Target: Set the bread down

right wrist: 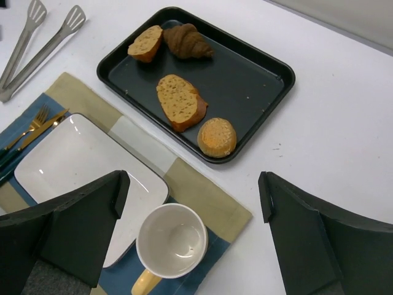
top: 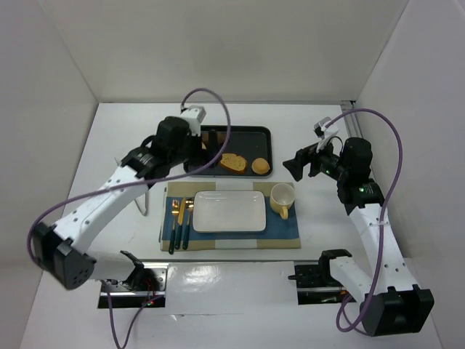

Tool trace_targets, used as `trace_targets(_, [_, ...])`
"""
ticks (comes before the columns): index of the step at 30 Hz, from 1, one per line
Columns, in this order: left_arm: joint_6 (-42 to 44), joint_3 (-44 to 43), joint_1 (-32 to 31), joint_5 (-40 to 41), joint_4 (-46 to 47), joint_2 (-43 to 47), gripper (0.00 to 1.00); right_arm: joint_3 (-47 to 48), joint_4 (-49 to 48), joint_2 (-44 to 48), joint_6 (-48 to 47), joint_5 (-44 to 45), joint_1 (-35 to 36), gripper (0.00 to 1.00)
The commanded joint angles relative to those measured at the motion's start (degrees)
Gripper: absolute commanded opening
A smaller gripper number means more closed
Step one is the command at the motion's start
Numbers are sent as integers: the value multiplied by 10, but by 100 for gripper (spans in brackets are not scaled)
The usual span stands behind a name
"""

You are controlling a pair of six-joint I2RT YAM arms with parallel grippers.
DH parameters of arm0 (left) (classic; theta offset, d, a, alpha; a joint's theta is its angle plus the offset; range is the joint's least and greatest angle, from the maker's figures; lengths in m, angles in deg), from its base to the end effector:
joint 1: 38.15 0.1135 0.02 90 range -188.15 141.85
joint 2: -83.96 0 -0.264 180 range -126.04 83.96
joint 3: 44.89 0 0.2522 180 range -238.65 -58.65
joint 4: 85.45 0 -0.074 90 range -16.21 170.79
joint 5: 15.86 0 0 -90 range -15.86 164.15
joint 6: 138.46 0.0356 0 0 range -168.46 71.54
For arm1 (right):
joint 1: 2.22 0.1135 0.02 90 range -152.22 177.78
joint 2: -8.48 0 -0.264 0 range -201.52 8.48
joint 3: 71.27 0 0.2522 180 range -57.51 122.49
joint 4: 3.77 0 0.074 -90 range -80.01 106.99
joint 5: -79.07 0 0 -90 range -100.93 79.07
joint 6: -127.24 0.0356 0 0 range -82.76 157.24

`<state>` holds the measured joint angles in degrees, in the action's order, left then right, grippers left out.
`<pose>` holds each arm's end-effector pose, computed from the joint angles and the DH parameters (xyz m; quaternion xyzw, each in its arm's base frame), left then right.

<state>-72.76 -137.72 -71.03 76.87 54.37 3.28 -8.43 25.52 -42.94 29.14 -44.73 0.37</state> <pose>0.2701 -0.1726 0.3756 0.0519 0.8556 -0.2284 0.4617 0.2001 0.0289 0.3380 -0.2424 0.7541 0.2076 0.5739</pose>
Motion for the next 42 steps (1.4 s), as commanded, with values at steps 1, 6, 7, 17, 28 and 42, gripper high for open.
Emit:
trace_targets(1, [-10, 109, 14, 23, 14, 88, 100, 15, -31, 7, -7, 7, -3, 100])
trace_targets(6, [-54, 249, 97, 63, 8, 195, 100, -15, -31, 21, -52, -52, -3, 100])
trace_targets(7, [-60, 261, 110, 77, 0, 207, 100, -15, -25, 14, -59, -52, -3, 100])
trace_targets(17, [-59, 316, 228, 145, -27, 227, 100, 2, 1, -8, -65, -86, -3, 100])
trace_targets(28, [-53, 274, 338, 145, -23, 46, 99, 2, 6, -2, -65, -97, -3, 100])
trace_targets(42, [-16, 202, 338, 164, -44, -76, 99, 8, 6, 4, -65, -97, -3, 100])
